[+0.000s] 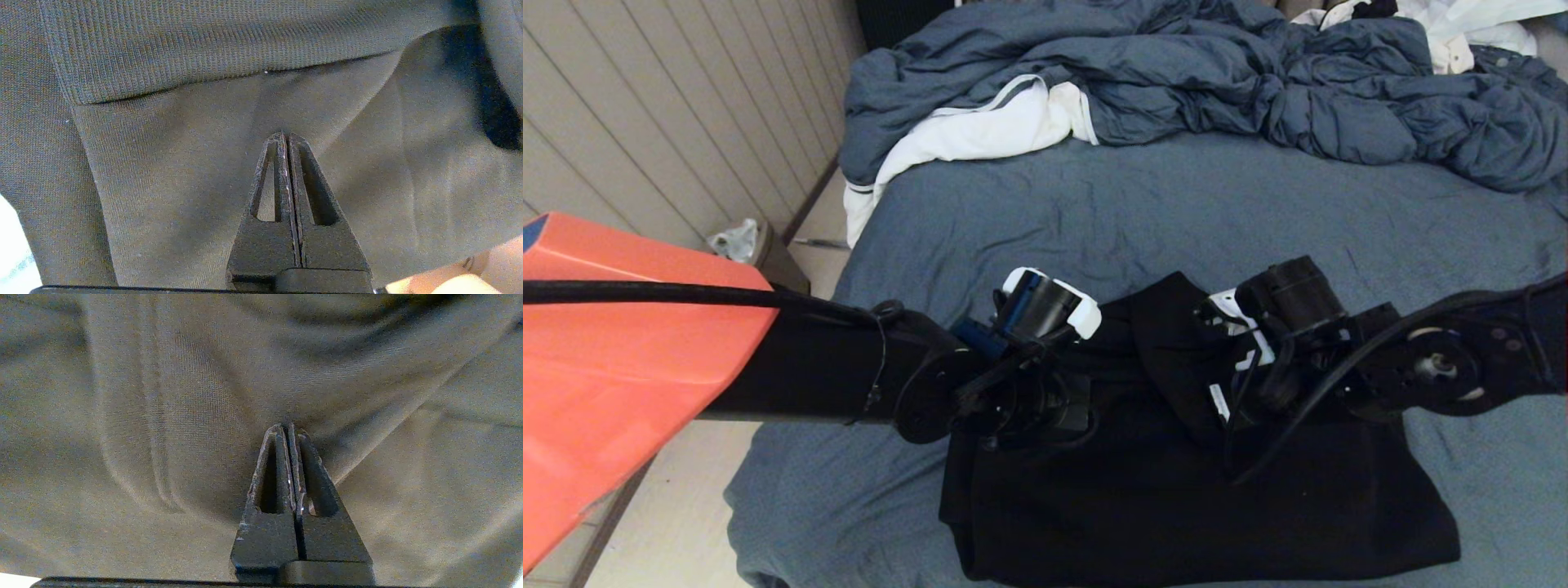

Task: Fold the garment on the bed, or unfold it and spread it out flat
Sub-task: Fold the black sweatshirt

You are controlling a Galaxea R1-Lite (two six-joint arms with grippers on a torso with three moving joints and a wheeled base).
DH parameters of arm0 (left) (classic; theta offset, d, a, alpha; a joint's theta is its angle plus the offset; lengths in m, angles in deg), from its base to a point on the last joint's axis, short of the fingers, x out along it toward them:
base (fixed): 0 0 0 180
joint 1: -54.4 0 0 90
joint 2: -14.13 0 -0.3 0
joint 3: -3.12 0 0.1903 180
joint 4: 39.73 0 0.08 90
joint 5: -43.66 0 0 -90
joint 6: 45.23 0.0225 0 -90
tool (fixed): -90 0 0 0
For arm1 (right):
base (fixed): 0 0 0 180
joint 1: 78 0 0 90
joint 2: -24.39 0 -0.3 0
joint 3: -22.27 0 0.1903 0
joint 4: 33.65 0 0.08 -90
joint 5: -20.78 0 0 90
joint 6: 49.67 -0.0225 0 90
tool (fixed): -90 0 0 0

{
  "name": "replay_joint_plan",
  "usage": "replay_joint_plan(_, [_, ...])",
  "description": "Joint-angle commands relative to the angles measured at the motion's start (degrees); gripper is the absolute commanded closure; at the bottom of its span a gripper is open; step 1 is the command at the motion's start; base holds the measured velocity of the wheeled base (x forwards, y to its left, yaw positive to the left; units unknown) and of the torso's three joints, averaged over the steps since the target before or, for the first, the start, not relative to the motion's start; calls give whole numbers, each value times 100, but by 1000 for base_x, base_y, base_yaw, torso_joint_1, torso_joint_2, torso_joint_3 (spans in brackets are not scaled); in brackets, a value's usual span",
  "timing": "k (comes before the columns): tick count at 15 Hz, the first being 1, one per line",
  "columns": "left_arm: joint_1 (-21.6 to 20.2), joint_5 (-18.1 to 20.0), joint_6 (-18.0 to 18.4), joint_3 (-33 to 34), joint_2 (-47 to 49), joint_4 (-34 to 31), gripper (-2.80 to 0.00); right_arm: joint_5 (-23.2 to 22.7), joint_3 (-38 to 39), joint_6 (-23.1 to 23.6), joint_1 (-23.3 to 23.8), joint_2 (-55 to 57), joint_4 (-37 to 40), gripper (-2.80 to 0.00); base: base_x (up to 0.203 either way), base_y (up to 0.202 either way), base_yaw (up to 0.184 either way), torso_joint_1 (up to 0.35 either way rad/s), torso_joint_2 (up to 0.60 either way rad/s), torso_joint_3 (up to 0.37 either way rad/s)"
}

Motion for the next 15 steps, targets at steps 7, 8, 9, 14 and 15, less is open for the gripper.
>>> replay_joint_plan(7, [-1, -10, -18, -6, 128, 5, 0, -58, 608, -81, -10, 736, -979, 0, 0, 0, 0, 0, 0, 0])
replay_joint_plan(8, [-1, -10, -18, -6, 136, 5, 0, -49, 610, -81, -10, 736, -979, 0, 0, 0, 0, 0, 0, 0])
replay_joint_plan(9, [-1, -10, -18, -6, 134, 5, 0, -49, 597, -81, -10, 732, -979, 0, 0, 0, 0, 0, 0, 0])
replay_joint_plan(14, [-1, -10, -35, 3, 57, 5, 0, -41, 561, -207, -56, 278, -971, 0, 0, 0, 0, 0, 0, 0])
replay_joint_plan(15, [-1, -10, -40, -4, -4, 5, 0, -39, 550, -193, -51, 76, -967, 0, 0, 0, 0, 0, 0, 0])
